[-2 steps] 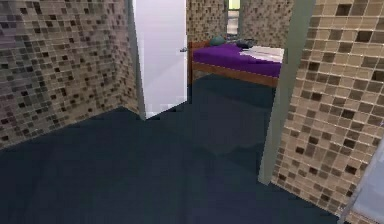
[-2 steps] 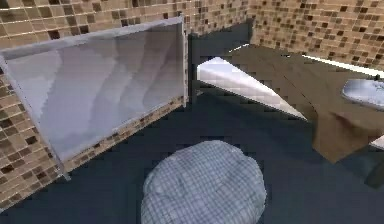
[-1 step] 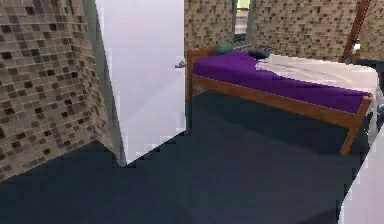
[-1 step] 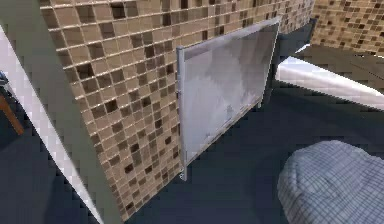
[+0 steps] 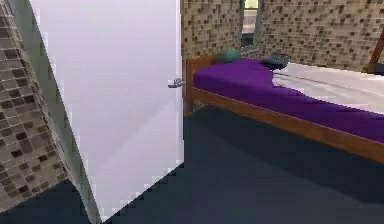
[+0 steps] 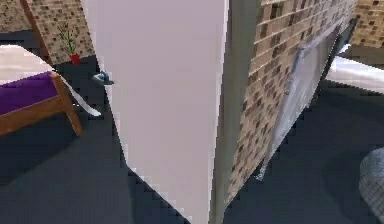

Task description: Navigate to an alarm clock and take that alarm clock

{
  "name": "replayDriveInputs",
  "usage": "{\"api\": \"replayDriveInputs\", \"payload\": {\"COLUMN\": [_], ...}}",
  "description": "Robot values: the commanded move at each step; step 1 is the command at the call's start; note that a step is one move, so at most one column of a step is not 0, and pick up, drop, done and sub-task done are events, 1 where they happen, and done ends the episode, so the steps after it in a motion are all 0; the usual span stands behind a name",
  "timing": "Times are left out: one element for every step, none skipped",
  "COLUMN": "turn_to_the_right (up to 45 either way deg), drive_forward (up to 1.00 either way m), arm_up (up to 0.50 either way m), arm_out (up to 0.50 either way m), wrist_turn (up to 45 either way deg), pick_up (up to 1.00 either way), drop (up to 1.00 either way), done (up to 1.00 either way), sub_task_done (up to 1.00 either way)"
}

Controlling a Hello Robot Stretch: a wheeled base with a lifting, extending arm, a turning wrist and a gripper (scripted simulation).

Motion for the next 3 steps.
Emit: {"api": "replayDriveInputs", "payload": {"turn_to_the_right": [39.0,0.0,45.0], "drive_forward": [0.00,1.00,0.00], "arm_up": [0.00,0.00,0.00], "arm_out": [0.00,0.00,0.00], "wrist_turn": [0.0,0.0,0.0], "pick_up": [0.00,0.00,0.00], "drop": [0.00,0.00,0.00], "done": [0.00,0.00,0.00], "sub_task_done": [0.00,0.00,0.00]}}
